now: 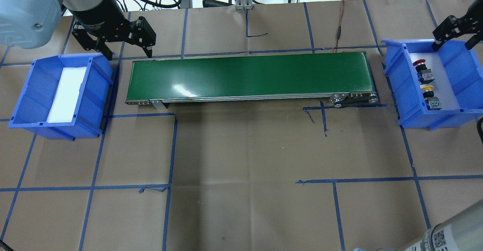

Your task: Transport two buttons from left to right

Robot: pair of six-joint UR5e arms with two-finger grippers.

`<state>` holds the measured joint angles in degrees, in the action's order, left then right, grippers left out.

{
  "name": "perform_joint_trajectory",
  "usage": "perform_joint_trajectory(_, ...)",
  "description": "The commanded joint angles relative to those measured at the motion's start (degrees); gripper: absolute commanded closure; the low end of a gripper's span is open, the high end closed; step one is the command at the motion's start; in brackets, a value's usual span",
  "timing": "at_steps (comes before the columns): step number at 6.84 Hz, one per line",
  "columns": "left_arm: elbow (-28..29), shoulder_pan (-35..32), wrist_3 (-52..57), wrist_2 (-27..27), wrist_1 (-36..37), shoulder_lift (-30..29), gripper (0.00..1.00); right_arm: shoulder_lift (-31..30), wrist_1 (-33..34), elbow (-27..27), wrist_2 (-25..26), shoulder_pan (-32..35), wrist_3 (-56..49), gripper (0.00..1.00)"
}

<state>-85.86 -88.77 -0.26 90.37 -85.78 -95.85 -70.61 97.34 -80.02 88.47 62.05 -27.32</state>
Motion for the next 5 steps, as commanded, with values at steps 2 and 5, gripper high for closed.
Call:
perform_joint_trajectory(2, 0.1, -0.1, 0.0, 0.2, 0.0, 0.0, 0.00, -10.6, -1.7, -3.1, -0.5, 14.5, 5.3, 0.00)
perform_joint_trajectory(5, 0.0, -0.1, 0.0, 0.2, 0.0, 0.0, 0.00, -16.2, -2.5, -8.6, -0.5, 28.0, 24.8, 0.00)
